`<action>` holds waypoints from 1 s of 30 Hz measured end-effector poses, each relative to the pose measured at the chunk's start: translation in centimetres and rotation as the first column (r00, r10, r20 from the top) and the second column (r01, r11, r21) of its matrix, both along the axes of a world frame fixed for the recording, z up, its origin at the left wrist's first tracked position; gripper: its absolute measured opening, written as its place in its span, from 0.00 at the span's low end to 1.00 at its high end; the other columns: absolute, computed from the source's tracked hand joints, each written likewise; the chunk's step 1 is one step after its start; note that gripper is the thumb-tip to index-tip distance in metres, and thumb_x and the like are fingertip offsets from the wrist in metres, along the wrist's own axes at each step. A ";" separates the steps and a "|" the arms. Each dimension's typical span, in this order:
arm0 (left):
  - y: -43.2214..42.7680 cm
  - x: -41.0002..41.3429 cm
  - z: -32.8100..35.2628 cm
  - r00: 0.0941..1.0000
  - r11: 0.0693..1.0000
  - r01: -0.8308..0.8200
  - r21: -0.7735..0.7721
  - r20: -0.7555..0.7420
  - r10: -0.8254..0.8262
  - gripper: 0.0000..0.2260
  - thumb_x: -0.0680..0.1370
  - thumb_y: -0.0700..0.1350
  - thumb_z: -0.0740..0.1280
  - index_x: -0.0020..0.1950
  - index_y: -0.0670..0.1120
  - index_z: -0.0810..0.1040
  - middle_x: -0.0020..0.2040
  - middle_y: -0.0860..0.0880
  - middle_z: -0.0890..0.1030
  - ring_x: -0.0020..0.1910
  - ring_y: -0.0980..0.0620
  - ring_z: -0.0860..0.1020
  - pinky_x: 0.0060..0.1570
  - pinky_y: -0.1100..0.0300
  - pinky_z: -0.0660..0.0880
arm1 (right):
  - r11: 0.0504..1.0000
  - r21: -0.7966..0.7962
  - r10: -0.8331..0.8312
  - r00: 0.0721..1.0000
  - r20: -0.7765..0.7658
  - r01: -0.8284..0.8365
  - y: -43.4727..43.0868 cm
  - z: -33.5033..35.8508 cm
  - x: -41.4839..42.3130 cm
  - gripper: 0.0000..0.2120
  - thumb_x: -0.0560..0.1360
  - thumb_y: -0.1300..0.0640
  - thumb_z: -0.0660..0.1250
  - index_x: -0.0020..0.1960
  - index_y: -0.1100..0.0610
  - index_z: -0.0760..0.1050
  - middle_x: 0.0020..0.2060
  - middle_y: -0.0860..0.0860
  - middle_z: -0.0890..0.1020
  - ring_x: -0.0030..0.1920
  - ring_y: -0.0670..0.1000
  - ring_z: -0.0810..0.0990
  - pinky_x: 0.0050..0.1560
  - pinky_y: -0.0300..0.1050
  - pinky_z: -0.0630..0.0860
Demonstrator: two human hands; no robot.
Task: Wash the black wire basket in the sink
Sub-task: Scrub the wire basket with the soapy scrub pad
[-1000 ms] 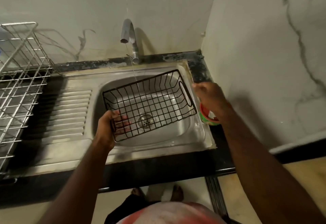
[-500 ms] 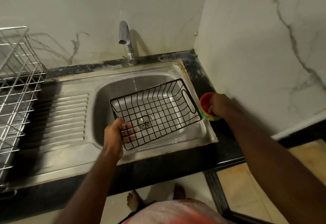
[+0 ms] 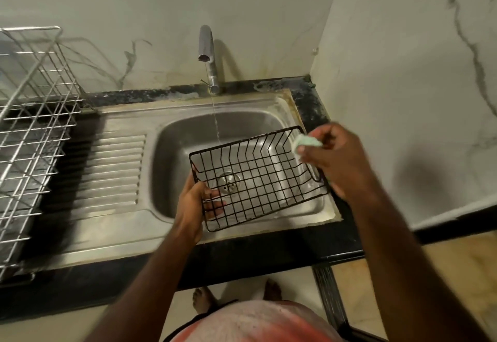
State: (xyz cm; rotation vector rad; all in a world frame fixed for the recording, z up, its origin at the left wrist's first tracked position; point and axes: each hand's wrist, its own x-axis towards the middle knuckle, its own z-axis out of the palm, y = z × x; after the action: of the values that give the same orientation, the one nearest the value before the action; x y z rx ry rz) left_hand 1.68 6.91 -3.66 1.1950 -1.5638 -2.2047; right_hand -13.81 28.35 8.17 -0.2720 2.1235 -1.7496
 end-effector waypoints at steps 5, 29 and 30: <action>0.2 -0.8 0.3 1.000 0.999 -0.012 0.040 0.026 0.011 0.30 0.80 0.38 0.53 0.80 0.60 0.57 0.50 0.39 0.80 0.50 0.34 0.80 0.56 0.38 0.77 | 0.977 0.037 0.202 0.966 0.160 -0.210 -5.2 -5.6 3.5 0.15 0.72 0.65 0.73 0.57 0.56 0.78 0.52 0.53 0.82 0.50 0.52 0.84 0.44 0.43 0.82; -2.7 -2.0 -0.2 0.997 0.994 0.019 0.111 0.066 -0.027 0.29 0.80 0.40 0.54 0.80 0.58 0.57 0.63 0.40 0.76 0.51 0.35 0.79 0.43 0.50 0.76 | 0.943 0.041 -0.331 0.941 0.074 0.329 -14.8 -10.9 -0.1 0.12 0.69 0.65 0.74 0.50 0.57 0.75 0.45 0.53 0.81 0.44 0.51 0.83 0.42 0.43 0.81; -2.7 -1.9 -0.2 0.998 0.992 0.013 0.124 0.061 -0.021 0.28 0.80 0.41 0.54 0.79 0.58 0.58 0.64 0.39 0.76 0.52 0.35 0.79 0.43 0.50 0.76 | 0.940 0.043 -0.342 0.937 0.069 0.340 -15.3 -10.8 -0.1 0.12 0.69 0.65 0.74 0.50 0.58 0.76 0.45 0.53 0.82 0.44 0.51 0.83 0.43 0.45 0.82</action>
State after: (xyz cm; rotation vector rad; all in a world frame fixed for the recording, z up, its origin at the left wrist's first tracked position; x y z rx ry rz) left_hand -0.24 4.22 -3.91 1.3009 -1.4840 -2.3276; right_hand -13.91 13.02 -2.61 0.1823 2.2420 -1.8743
